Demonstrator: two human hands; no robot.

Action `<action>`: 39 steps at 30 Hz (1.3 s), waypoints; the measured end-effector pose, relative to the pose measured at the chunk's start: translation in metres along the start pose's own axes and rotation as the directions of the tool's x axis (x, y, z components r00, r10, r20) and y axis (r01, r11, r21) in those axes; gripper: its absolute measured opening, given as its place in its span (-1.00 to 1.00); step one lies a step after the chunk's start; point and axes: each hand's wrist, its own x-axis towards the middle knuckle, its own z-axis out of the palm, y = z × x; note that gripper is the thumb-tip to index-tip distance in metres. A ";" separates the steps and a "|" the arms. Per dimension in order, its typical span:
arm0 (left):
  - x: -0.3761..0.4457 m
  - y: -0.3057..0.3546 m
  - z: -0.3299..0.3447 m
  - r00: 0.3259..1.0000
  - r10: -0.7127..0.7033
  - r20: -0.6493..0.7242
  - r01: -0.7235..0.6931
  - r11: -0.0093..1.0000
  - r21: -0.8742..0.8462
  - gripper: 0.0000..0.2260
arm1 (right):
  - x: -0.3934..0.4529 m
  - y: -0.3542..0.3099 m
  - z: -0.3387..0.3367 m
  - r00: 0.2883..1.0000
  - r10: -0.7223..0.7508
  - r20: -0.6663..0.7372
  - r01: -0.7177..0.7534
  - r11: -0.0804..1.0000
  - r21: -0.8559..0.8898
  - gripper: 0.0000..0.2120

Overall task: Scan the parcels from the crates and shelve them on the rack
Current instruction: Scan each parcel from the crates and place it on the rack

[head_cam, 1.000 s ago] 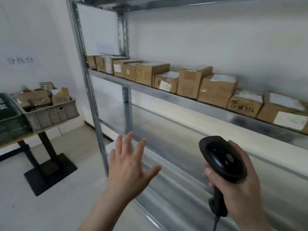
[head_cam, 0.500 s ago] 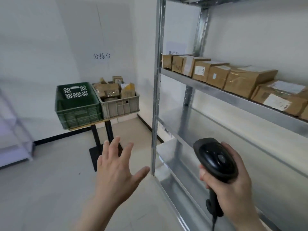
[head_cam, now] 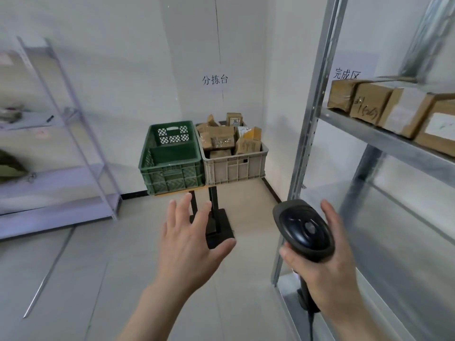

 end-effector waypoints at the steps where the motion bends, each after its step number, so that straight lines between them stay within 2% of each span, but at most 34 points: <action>1: 0.011 -0.004 0.003 1.000 -0.009 -0.001 0.009 1.000 -0.002 -0.21 | 0.011 0.001 0.007 1.000 0.010 0.015 -0.010 1.000 0.000 0.01; 5: 0.055 -0.022 0.012 0.999 -0.032 -0.040 0.031 0.999 -0.037 -0.13 | 0.055 0.008 0.038 0.999 0.034 0.040 -0.035 0.999 0.019 0.06; 9: 0.112 -0.051 0.028 0.999 -0.035 -0.018 0.034 0.998 -0.056 -0.13 | 0.104 0.021 0.081 0.999 0.047 -0.007 -0.047 0.999 -0.001 0.05; 12: 0.162 -0.084 0.044 1.000 -0.011 0.023 0.013 0.998 -0.059 -0.19 | 0.142 0.033 0.123 0.998 0.047 -0.048 -0.049 0.998 -0.043 0.01; 17: 0.247 -0.139 0.055 0.997 0.050 0.066 -0.046 0.997 -0.056 -0.21 | 0.210 0.041 0.194 0.990 0.101 -0.101 -0.107 0.993 -0.057 0.08; 22: 0.317 -0.176 0.058 0.989 0.116 0.092 -0.110 0.992 -0.060 -0.21 | 0.264 0.043 0.246 0.985 0.095 -0.143 -0.104 0.993 -0.063 0.08; 34: 0.458 -0.217 0.093 0.986 0.098 0.136 -0.090 0.994 -0.064 -0.19 | 0.397 0.061 0.308 0.984 0.035 -0.172 -0.042 0.999 -0.034 -0.09; 37: 0.502 -0.215 0.106 0.985 0.099 0.140 -0.093 0.994 -0.054 -0.19 | 0.437 0.070 0.312 0.984 0.062 -0.165 -0.056 0.998 0.039 0.06; 39: 0.533 -0.214 0.114 0.985 0.090 0.144 -0.085 0.995 -0.045 -0.17 | 0.466 0.077 0.314 0.986 0.039 -0.161 -0.035 0.999 0.027 -0.04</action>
